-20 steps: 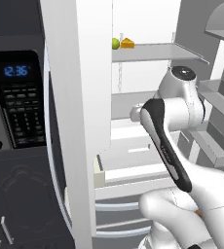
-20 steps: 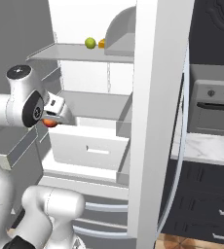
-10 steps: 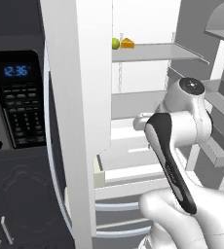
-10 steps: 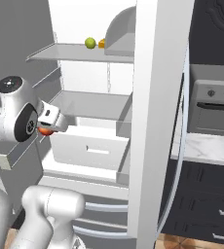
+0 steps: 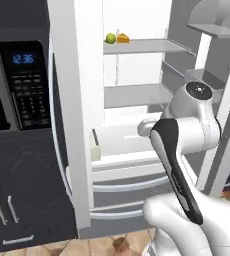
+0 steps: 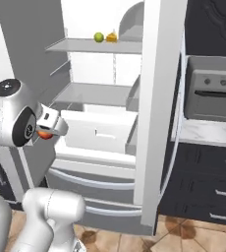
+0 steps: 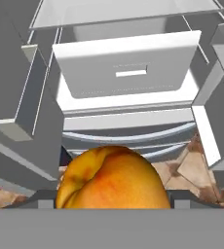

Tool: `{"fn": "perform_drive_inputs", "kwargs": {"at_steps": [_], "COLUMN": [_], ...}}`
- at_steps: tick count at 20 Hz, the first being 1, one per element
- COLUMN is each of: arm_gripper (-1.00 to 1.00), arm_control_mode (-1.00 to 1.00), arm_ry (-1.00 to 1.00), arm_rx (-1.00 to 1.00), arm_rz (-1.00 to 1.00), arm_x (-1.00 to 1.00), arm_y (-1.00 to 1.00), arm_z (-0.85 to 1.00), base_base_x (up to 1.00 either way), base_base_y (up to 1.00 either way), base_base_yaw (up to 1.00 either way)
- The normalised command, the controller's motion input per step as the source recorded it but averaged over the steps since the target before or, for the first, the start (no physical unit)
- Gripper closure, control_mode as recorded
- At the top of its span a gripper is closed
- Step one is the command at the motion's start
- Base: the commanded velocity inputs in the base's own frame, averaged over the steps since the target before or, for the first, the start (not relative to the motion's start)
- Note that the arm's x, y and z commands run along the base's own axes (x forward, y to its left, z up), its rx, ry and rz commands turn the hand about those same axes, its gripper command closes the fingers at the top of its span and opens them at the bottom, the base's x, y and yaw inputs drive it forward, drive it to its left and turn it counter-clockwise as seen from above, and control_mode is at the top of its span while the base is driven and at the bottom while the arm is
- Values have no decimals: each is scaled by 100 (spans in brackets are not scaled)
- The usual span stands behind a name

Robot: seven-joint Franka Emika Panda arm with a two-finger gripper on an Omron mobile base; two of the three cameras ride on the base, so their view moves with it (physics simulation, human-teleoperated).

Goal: Pick the pear and peach from the fridge and place them on the plate next to the blender to make a fruit smoothie.

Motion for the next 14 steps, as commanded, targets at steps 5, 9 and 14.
{"fn": "perform_drive_inputs", "kwargs": {"at_steps": [5,9,14], "arm_gripper": [100,100,100], "arm_control_mode": [100,100,100], "arm_ry": [0,0,0], "arm_rx": [0,0,0], "arm_rz": [0,0,0], "arm_x": [0,0,0], "arm_y": [0,0,0], "arm_z": [0,0,0], "base_base_x": [-98,-96,-62], "base_base_y": [16,0,0], "base_base_yaw": [-34,-66,-83]}}
